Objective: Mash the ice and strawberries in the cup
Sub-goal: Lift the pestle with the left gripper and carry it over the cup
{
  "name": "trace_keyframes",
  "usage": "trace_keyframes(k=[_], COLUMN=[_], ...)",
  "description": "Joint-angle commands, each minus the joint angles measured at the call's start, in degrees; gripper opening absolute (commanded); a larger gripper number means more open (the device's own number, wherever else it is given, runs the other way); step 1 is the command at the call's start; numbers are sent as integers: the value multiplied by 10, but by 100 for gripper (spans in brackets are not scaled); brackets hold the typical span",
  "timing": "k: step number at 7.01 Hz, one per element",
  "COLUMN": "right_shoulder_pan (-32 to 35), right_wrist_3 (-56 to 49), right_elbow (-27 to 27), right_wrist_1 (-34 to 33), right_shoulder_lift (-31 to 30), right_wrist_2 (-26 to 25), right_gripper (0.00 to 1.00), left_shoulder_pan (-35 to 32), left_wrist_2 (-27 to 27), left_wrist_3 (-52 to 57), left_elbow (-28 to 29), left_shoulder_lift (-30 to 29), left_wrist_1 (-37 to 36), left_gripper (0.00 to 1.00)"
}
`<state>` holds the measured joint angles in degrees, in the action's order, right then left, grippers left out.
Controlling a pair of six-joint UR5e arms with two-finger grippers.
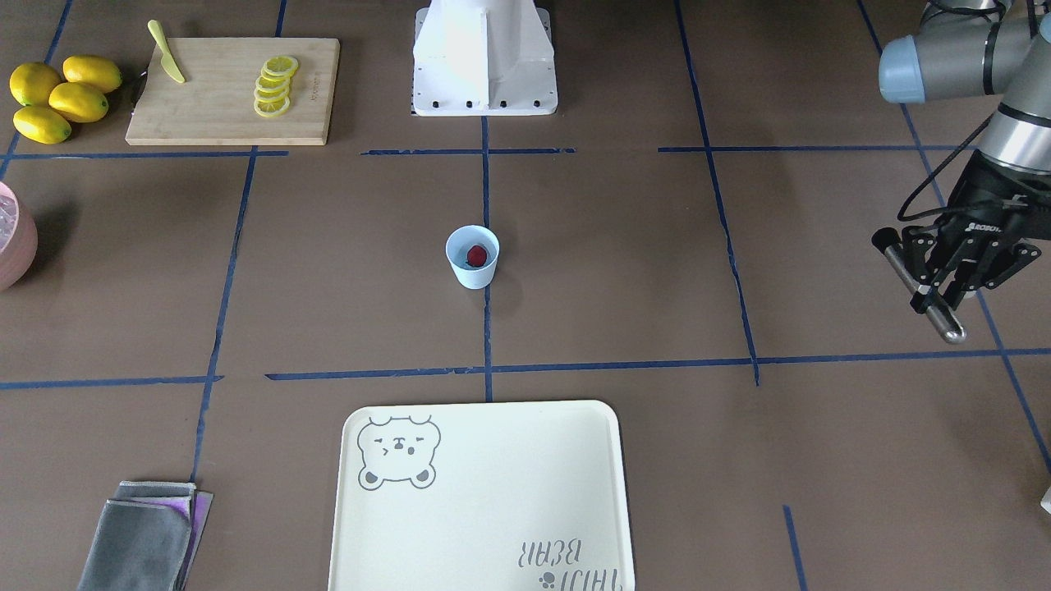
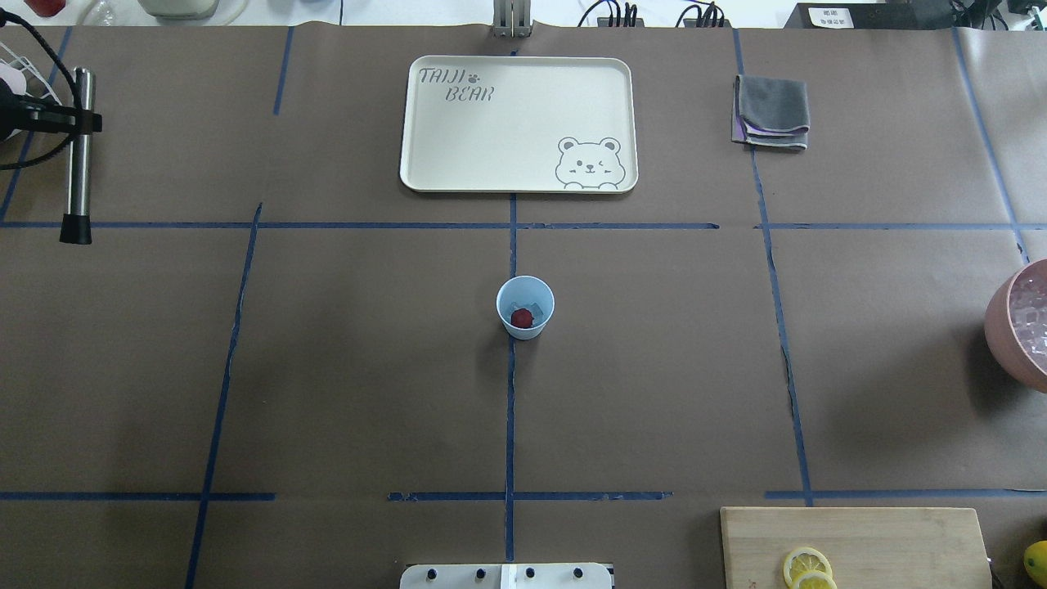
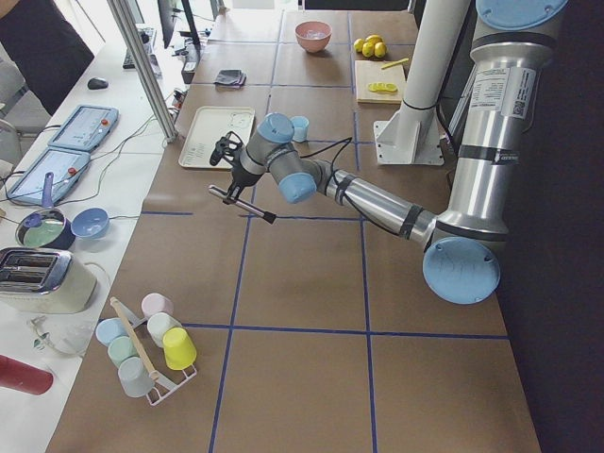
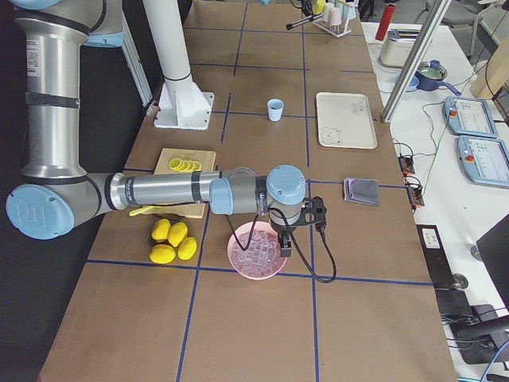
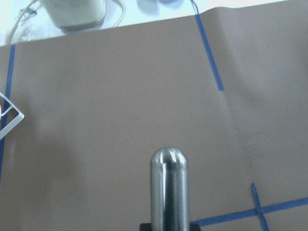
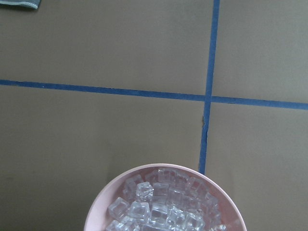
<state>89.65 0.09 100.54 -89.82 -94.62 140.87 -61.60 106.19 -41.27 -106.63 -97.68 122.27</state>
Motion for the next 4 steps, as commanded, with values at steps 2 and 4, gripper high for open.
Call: trace_keyframes(k=[2,4], right_shoulder_pan=[0,0], right_wrist_3=[0,0], right_elbow=[16,21], right_wrist_1=[0,1], right_shoulder_lift=[-3,-2], right_wrist_2=[12,11], right_gripper=[99,99], left_shoulder_pan=[101,168], left_wrist_2=[-174,-249], left_wrist_3=[-35,-34], left_elbow=[-22,-11], left_shoulder_lift=[-30,-27], left_wrist_1=[147,298], left_gripper=[0,0])
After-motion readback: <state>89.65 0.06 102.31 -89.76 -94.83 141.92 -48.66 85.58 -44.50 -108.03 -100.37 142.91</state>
